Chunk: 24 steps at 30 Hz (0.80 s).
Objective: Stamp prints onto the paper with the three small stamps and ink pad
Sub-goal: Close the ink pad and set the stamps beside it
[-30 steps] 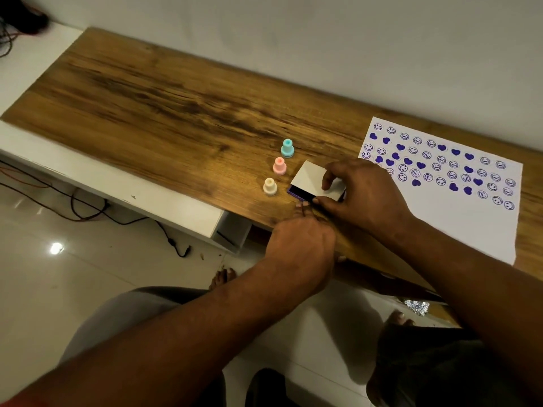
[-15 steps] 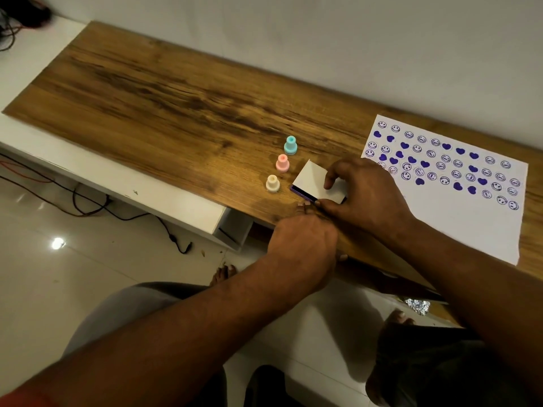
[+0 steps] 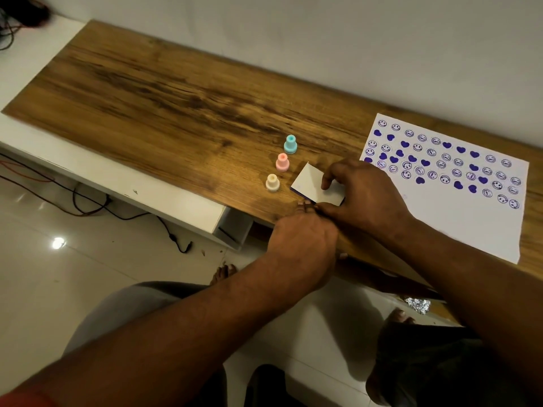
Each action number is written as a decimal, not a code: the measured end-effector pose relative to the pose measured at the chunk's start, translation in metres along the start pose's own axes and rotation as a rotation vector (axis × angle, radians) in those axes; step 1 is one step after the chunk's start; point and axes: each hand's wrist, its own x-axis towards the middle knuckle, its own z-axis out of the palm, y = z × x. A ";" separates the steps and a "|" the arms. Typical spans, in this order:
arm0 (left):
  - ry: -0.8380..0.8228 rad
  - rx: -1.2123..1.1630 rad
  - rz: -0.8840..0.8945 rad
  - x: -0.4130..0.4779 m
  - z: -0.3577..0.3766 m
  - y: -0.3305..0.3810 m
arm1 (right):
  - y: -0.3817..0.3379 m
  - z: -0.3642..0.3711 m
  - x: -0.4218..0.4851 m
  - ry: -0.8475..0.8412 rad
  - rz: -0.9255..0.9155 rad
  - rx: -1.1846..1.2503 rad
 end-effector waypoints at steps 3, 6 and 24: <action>-0.003 0.000 -0.013 0.000 -0.004 -0.002 | -0.002 -0.001 0.000 0.005 0.000 -0.017; 0.052 0.032 -0.022 0.001 -0.010 -0.003 | -0.004 -0.002 0.001 0.004 -0.011 -0.052; 0.100 0.079 -0.040 0.021 0.002 -0.015 | -0.002 -0.002 0.004 0.021 -0.010 -0.047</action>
